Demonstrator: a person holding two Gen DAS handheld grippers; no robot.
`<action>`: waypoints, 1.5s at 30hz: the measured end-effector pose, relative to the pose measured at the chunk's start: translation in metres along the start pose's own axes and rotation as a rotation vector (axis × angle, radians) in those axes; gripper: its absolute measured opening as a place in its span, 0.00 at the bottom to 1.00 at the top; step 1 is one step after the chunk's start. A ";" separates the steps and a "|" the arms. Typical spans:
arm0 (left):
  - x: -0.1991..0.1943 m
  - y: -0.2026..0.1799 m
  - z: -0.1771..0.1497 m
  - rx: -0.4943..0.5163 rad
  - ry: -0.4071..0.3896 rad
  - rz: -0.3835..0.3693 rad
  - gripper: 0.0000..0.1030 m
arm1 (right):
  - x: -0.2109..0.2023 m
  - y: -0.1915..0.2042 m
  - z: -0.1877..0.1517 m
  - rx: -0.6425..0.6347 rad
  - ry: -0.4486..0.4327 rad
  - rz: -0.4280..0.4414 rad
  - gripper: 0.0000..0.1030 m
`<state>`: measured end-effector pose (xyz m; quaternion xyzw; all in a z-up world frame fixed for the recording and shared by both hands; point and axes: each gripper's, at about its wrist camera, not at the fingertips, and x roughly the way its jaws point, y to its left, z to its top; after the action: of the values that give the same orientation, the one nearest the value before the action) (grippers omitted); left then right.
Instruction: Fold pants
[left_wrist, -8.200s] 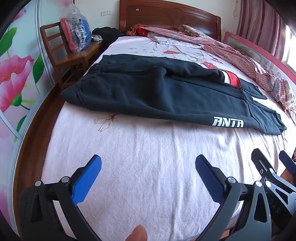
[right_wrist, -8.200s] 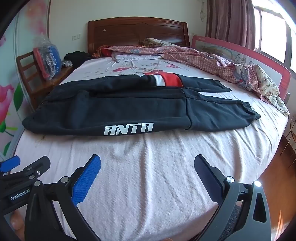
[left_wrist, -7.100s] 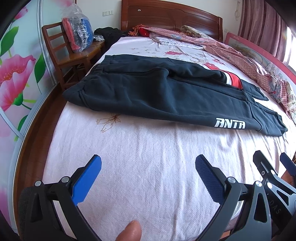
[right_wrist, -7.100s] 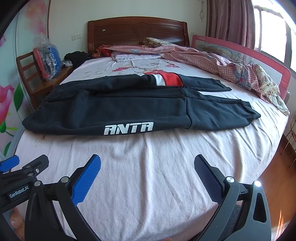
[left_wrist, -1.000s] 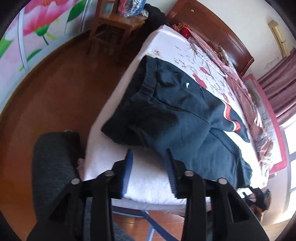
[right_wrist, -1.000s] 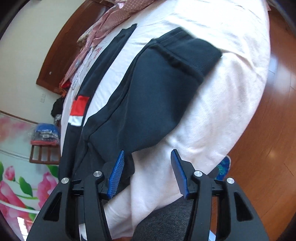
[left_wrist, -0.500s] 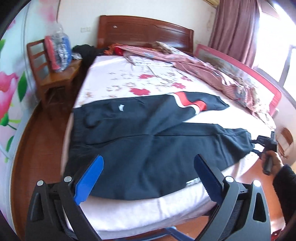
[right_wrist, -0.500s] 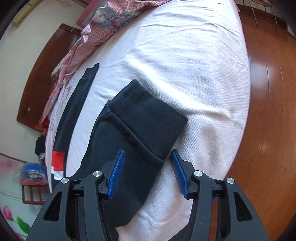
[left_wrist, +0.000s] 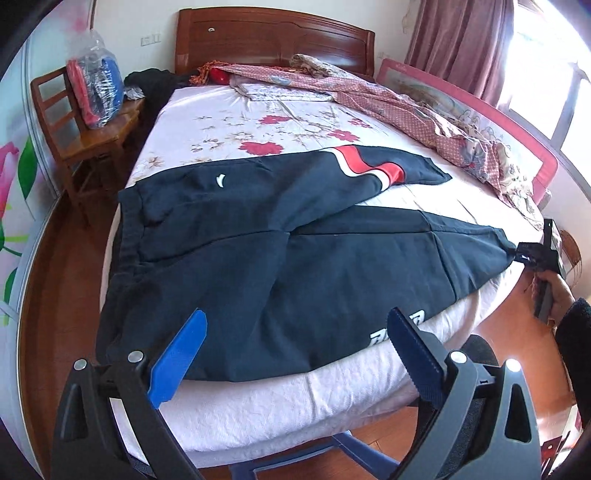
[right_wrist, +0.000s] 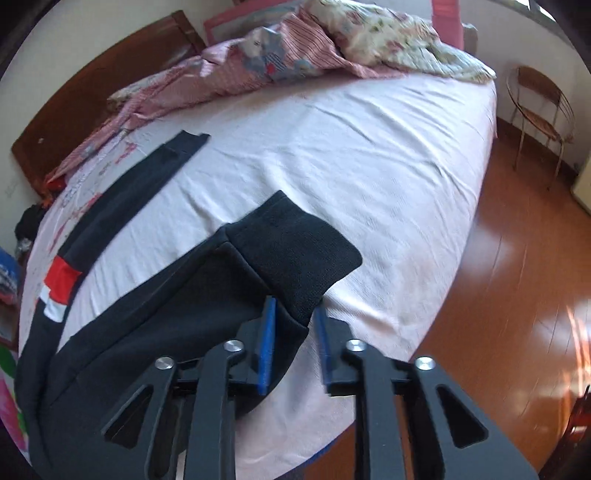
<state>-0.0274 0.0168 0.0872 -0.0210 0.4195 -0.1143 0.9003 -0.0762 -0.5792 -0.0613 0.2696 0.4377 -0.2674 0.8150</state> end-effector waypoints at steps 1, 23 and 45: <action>-0.001 0.008 0.001 -0.019 0.000 0.021 0.96 | 0.002 -0.005 -0.004 0.036 0.014 -0.025 0.50; 0.145 0.316 0.112 -0.701 0.106 -0.447 0.91 | -0.126 0.272 -0.103 -0.480 -0.066 0.389 0.50; 0.258 0.363 0.093 -1.106 0.064 -0.600 0.09 | -0.106 0.360 -0.137 -0.636 0.039 0.445 0.50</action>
<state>0.2723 0.3069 -0.0950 -0.5967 0.4191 -0.1286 0.6721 0.0374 -0.2090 0.0393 0.0969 0.4447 0.0702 0.8876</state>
